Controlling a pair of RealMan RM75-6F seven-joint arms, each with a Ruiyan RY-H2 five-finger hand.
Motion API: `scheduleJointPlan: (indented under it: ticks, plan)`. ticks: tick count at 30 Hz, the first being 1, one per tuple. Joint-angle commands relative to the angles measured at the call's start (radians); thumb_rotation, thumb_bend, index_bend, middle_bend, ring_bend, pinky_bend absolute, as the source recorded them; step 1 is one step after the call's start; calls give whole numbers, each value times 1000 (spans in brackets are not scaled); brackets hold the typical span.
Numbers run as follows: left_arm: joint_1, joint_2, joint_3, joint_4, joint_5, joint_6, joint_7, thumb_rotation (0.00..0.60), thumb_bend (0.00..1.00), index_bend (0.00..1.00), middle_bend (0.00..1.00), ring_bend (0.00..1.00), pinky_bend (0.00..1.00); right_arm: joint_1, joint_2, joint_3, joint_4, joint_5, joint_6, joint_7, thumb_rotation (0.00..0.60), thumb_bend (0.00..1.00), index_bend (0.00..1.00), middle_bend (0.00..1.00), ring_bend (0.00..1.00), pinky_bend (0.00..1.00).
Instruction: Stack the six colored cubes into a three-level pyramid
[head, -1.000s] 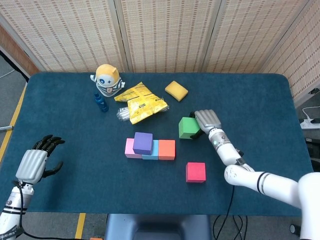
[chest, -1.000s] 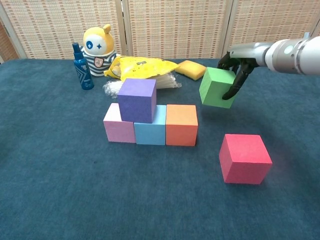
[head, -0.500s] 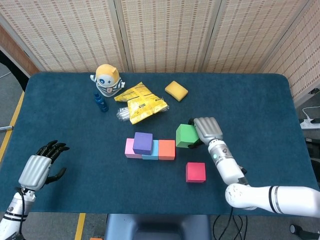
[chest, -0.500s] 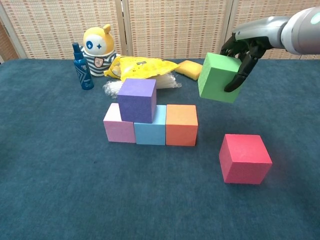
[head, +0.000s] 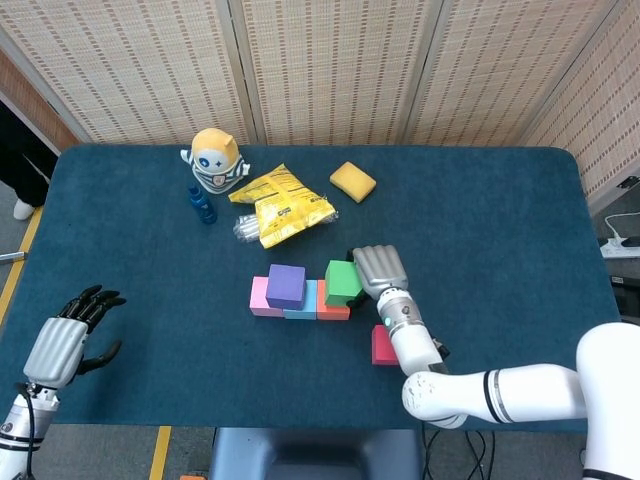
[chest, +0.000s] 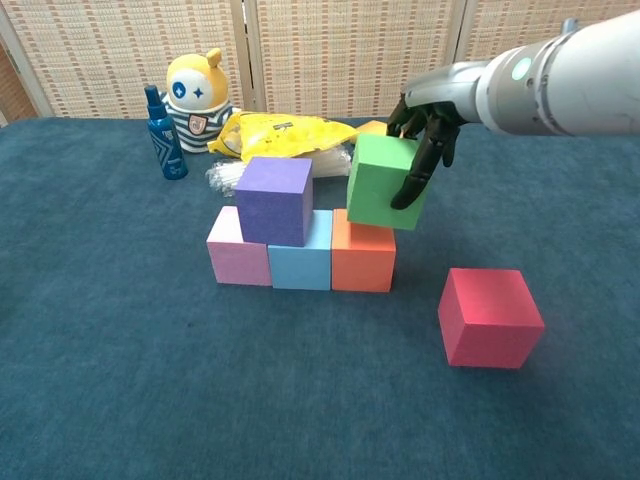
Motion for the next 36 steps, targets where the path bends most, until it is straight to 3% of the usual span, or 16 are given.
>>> scheduleJointPlan:
  ticks: [1,36]
  plan:
    - [5,-3,0,9,0,3,-13,600,326,247,181,103,251,18,-26,10,21,15,14,-21,600,218,612,503,475,491]
    - [32,-26,0,76,-2,-15,-126,600,330,242,170,98,251,66,-184,58,102,42,116,-175,600,218,575,503,474,490]
